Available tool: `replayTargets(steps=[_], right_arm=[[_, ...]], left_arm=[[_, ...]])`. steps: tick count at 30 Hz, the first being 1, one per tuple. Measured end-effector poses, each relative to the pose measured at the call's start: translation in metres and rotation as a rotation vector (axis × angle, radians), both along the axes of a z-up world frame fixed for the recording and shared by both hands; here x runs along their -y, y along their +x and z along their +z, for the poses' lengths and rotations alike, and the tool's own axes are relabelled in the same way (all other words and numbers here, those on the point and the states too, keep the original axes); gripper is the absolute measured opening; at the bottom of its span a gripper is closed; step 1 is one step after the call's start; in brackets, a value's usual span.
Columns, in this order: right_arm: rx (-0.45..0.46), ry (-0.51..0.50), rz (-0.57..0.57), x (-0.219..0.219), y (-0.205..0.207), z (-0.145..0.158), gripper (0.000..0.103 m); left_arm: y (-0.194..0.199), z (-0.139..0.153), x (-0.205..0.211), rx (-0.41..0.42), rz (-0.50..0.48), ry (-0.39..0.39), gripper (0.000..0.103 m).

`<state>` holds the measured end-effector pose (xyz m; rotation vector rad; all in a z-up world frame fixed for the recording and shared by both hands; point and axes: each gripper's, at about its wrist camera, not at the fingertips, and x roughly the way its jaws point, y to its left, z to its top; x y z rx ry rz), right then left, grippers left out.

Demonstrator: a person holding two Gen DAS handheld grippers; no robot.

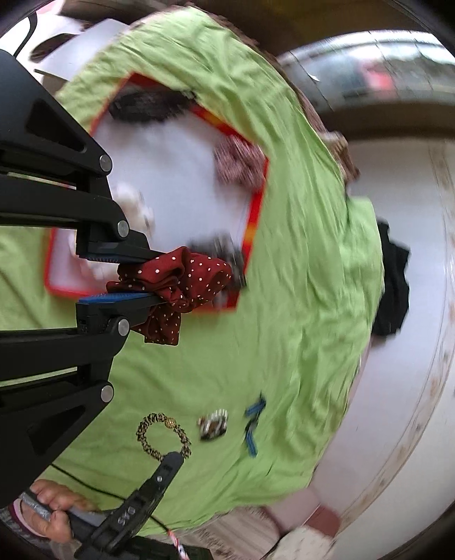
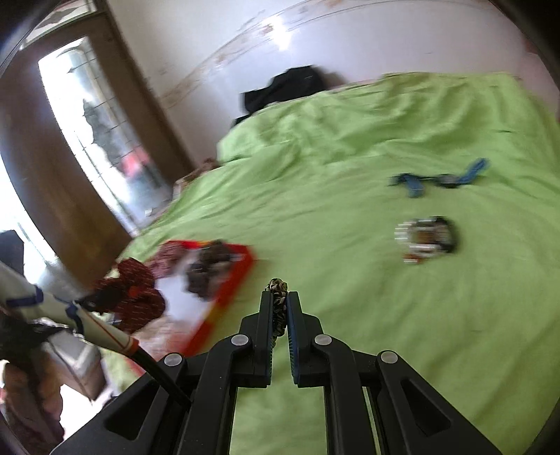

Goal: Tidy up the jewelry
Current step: 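Carry the scrunchie and leopard bracelet into the red tray and open both tools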

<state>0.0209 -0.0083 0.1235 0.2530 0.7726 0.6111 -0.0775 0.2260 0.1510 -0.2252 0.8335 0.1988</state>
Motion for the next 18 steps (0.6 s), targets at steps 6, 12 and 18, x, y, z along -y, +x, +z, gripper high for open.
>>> replayTargets(steps=[6,12,18], right_arm=[[-0.037,0.018,0.152,-0.077,0.001,-0.005,0.008],[-0.095,0.026,0.242,-0.131,0.010,-0.019,0.008],[-0.124,-0.007,0.252,-0.165,0.024,-0.035,0.008]], left_arm=[[-0.016,-0.024,-0.050,-0.041,0.097,-0.027,0.013],[-0.022,-0.044,-0.081,-0.068,0.146,-0.053,0.013],[-0.025,-0.058,-0.098,-0.098,0.171,-0.048,0.013]])
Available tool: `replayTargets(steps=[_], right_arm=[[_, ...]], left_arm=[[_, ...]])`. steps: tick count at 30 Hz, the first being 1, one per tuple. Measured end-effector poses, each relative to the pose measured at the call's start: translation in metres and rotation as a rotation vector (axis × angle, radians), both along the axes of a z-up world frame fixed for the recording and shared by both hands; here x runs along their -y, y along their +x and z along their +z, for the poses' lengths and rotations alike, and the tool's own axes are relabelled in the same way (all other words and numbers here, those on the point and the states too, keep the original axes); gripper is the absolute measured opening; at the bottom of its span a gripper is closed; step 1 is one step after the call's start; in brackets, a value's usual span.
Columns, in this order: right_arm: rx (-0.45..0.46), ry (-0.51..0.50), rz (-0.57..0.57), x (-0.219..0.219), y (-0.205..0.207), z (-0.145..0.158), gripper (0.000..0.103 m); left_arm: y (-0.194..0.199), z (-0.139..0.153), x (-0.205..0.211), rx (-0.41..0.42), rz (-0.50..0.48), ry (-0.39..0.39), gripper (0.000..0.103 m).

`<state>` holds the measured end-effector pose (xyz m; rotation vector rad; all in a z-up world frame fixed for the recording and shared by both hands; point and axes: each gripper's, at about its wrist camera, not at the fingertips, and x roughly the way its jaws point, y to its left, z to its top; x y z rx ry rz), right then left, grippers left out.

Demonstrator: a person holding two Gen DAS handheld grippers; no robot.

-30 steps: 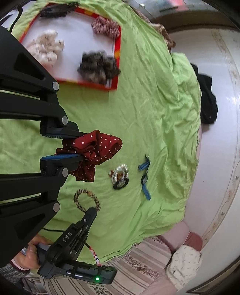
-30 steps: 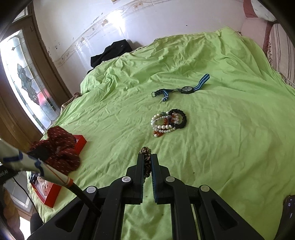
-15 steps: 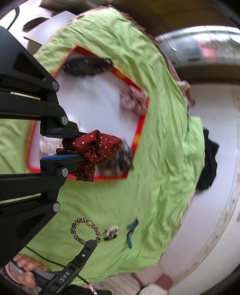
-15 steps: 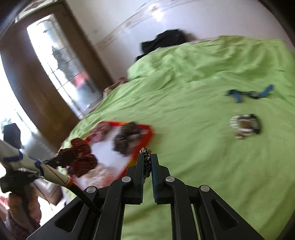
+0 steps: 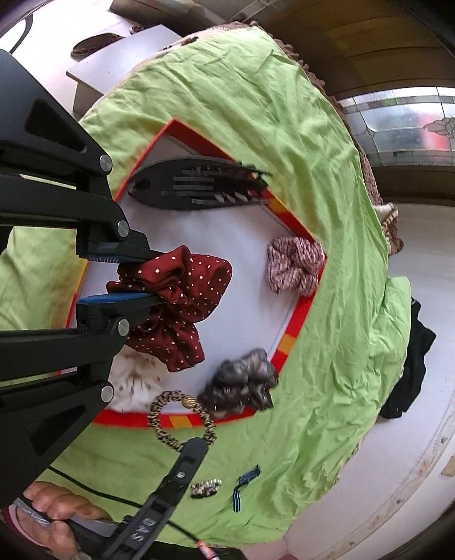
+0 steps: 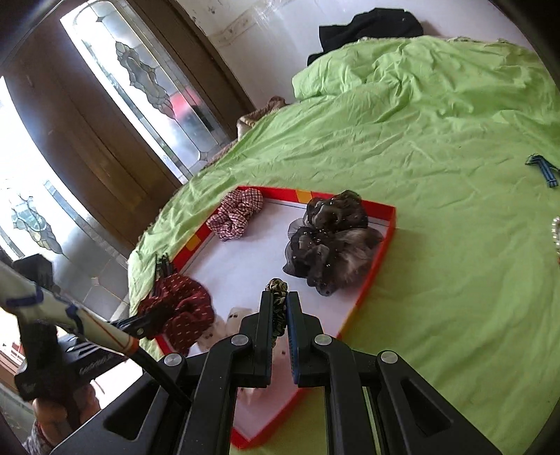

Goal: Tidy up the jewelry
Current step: 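Carry the scrunchie and leopard bracelet into the red tray and open both tools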

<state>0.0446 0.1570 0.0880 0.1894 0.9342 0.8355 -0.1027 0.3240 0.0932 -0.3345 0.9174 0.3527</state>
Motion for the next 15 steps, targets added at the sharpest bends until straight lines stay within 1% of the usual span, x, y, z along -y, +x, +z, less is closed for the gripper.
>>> replayTargets(steps=[3,7,9,11,13,14,15], right_arm=[[-0.011,-0.023,0.004,-0.011,0.006,-0.008,0.008],[-0.002,-0.067,0.015,-0.020,0.006,-0.017,0.009],[0.001,-0.081,0.018,-0.022,0.006,-0.020,0.011],[0.009,-0.089,0.012,-0.022,0.006,-0.021,0.016],[0.019,-0.090,0.006,-0.019,0.005,-0.019,0.027],[0.031,-0.089,0.002,-0.017,0.003,-0.016,0.030],[0.040,-0.089,-0.001,-0.016,0.002,-0.014,0.038]], left_arm=[[-0.002,-0.006,-0.012,-0.013,0.029,-0.008,0.013],[-0.004,-0.011,-0.020,-0.029,0.051,-0.013,0.014],[-0.003,-0.013,-0.021,-0.035,0.058,-0.016,0.016],[-0.004,-0.013,-0.021,-0.034,0.064,-0.018,0.018],[-0.005,-0.012,-0.022,-0.027,0.072,-0.030,0.027],[-0.006,-0.010,-0.022,-0.023,0.076,-0.035,0.030],[-0.007,-0.009,-0.022,-0.020,0.083,-0.037,0.037]])
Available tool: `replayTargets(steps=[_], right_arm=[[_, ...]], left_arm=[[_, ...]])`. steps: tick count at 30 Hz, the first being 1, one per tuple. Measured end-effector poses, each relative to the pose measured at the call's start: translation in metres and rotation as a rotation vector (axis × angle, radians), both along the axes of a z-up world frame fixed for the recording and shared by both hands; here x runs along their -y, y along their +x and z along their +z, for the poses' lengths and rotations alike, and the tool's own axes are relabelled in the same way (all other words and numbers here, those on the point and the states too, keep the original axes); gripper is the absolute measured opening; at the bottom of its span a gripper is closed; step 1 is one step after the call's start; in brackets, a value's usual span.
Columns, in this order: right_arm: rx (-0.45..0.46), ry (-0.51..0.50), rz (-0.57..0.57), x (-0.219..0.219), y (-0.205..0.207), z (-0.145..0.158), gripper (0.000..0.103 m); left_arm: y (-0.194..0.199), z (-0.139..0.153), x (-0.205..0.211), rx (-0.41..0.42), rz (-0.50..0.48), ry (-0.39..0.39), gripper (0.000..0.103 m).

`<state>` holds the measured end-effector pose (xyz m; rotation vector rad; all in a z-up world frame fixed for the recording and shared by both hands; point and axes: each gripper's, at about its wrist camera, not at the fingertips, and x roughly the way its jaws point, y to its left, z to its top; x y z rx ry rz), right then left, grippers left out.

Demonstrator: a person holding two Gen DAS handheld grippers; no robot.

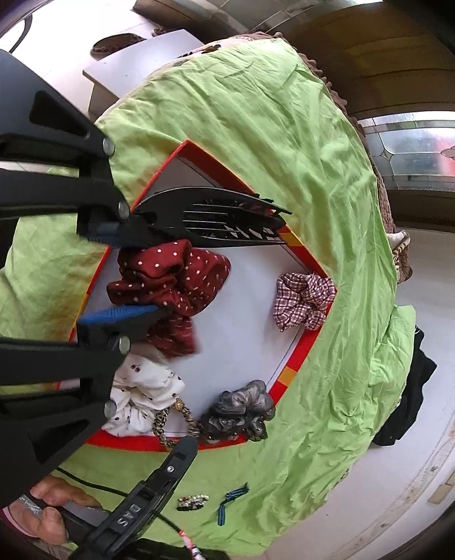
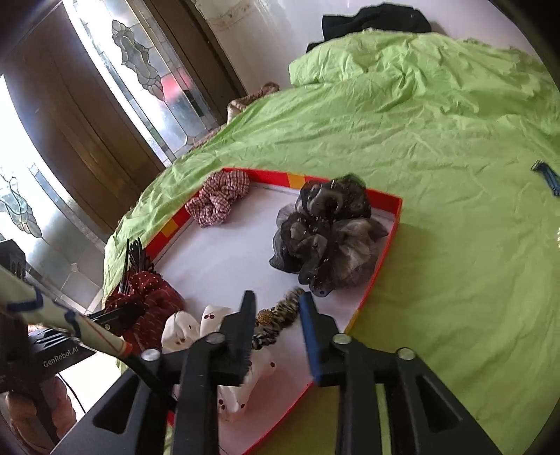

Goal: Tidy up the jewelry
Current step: 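Withdraw both open tools from the tray back over the sheet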

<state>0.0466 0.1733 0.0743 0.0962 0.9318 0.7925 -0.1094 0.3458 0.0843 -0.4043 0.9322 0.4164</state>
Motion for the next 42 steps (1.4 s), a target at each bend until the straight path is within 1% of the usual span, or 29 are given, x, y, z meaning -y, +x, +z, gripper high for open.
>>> replayTargets(steps=[1,3,5,8,9,10,13,17,21,24,28,32,35,42], right_arm=[[0.015,0.002,-0.006,0.004,-0.003,0.005,0.046],[0.043,0.002,-0.014,0.012,-0.009,0.014,0.047],[0.080,-0.015,-0.021,0.026,-0.019,0.026,0.048],[0.127,-0.046,-0.053,0.056,-0.037,0.040,0.054],[0.133,-0.056,-0.078,0.072,-0.043,0.042,0.057],[0.132,-0.062,-0.098,0.084,-0.046,0.043,0.057],[0.090,-0.075,-0.174,0.135,-0.056,0.040,0.057],[0.044,-0.102,-0.274,0.193,-0.065,0.028,0.057],[0.035,-0.102,-0.359,0.238,-0.068,0.015,0.057],[0.019,-0.078,-0.411,0.267,-0.063,0.004,0.057],[0.022,-0.064,-0.453,0.292,-0.056,0.001,0.057],[0.028,-0.069,-0.501,0.312,-0.049,0.000,0.057],[0.012,-0.080,-0.523,0.319,-0.047,-0.004,0.057],[-0.008,-0.109,-0.525,0.324,-0.042,-0.013,0.057]], left_arm=[[-0.001,0.002,0.000,0.006,0.009,-0.001,0.040],[-0.007,0.010,0.002,0.032,0.020,0.003,0.040],[-0.010,0.020,0.008,0.047,0.023,0.027,0.041],[-0.012,0.037,0.025,0.087,0.007,0.056,0.043],[-0.011,0.045,0.037,0.110,-0.009,0.072,0.047],[-0.011,0.050,0.045,0.123,-0.020,0.083,0.051],[-0.004,0.066,0.084,0.168,-0.082,0.124,0.058],[0.015,0.074,0.146,0.183,-0.197,0.141,0.060],[0.038,0.067,0.210,0.165,-0.306,0.147,0.061],[0.052,0.056,0.248,0.136,-0.365,0.163,0.061],[0.068,0.038,0.282,0.099,-0.416,0.199,0.061],[0.084,0.018,0.303,0.060,-0.435,0.206,0.061],[0.092,0.006,0.308,0.036,-0.431,0.202,0.061],[0.107,-0.012,0.320,0.000,-0.434,0.207,0.061]])
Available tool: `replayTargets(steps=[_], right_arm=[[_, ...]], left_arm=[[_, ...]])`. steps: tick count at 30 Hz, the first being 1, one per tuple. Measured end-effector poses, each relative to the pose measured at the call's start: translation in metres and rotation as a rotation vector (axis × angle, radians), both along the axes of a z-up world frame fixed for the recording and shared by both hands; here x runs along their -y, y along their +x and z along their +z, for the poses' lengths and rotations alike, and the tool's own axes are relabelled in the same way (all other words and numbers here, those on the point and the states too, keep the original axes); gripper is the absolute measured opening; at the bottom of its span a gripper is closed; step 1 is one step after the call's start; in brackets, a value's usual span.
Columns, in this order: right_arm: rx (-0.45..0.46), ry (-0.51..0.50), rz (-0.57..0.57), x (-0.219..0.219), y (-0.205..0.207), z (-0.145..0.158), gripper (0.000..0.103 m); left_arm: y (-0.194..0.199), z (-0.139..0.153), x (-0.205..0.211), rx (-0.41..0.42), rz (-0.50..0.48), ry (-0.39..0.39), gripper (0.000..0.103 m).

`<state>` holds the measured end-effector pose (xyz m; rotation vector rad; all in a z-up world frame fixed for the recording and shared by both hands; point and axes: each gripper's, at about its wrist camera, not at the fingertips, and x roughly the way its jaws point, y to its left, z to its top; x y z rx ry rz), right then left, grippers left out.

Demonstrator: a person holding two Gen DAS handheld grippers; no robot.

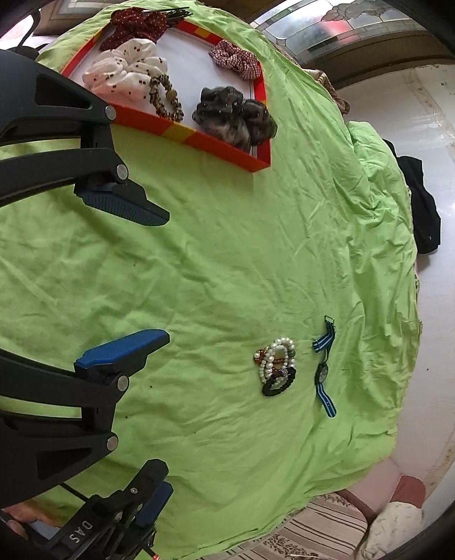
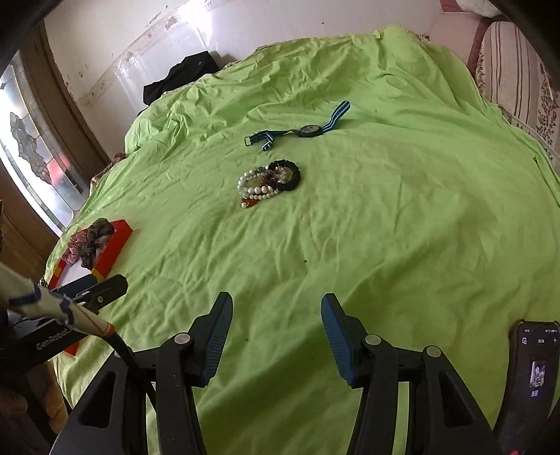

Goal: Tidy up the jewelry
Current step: 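Withdraw both open tools from the tray back over the sheet, then grasp the pearl bracelet in the bracelet tangle with the left tool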

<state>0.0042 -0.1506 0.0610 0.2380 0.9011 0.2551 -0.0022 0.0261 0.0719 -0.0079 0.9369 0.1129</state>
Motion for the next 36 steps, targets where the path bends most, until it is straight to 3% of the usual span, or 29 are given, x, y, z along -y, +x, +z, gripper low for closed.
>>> replayTargets(steps=[19,27,36], right_arm=[[-0.026,-0.005,-0.060,0.017,0.007,-0.010,0.057],[-0.045,0.009,-0.115,0.027,0.013,-0.018,0.057],[-0.060,-0.012,-0.116,0.026,0.017,-0.027,0.057]], left_arm=[[0.024,-0.013,0.002,-0.007,0.004,0.013,0.061],[0.085,-0.009,-0.014,-0.018,0.013,-0.110,0.062],[0.177,-0.039,0.020,-0.040,-0.106,-0.189,0.063]])
